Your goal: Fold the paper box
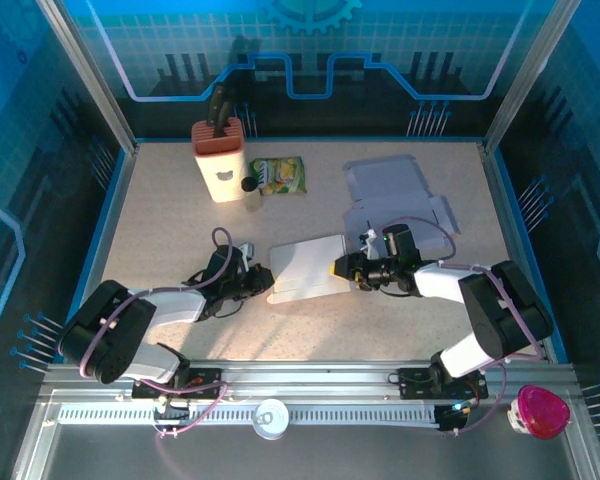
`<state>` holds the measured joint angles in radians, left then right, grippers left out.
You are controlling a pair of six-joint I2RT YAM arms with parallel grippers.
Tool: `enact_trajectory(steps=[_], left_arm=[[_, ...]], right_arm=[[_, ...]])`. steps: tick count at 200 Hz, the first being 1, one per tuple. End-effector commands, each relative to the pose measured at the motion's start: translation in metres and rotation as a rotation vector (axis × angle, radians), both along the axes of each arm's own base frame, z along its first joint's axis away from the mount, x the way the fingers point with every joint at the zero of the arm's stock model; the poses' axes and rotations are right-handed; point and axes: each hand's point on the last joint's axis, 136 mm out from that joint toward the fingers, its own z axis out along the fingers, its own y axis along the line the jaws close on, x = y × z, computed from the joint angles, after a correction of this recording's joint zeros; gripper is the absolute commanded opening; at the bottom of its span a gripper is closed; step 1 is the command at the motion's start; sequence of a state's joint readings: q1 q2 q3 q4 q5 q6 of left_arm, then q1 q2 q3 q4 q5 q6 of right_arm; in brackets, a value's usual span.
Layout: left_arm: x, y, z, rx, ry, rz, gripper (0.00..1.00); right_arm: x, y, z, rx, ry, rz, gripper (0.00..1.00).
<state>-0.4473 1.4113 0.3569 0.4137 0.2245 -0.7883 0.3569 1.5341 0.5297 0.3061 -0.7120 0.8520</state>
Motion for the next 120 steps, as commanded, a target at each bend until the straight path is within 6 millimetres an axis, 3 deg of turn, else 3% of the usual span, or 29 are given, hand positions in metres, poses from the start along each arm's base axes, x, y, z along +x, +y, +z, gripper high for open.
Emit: enact_trajectory(steps=[1,27,59,82,106,120], left_arm=[[-0.030,0.021,-0.043,0.095,0.170,0.025,0.09],[-0.026,0.019,-0.036,0.098,0.152,0.013,0.12],[-0.019,0.016,-0.014,0.108,0.085,-0.020,0.26],[-0.013,0.010,0.033,0.196,-0.101,-0.071,0.37],[-0.025,-0.022,0.093,0.365,-0.421,-0.255,0.44],[-0.041,-0.044,0.114,0.462,-0.584,-0.413,0.44]], right_arm=[[0.004,0.015,0.020,0.110,-0.031,0.030,0.49],[0.008,0.017,0.023,0.138,-0.027,0.009,0.42],[0.011,0.016,0.029,0.138,-0.017,-0.018,0.36],[0.011,0.015,0.030,0.139,0.029,-0.038,0.31],[0.012,0.014,0.036,0.161,0.080,-0.075,0.30],[0.012,0.013,0.040,0.175,0.112,-0.100,0.29]])
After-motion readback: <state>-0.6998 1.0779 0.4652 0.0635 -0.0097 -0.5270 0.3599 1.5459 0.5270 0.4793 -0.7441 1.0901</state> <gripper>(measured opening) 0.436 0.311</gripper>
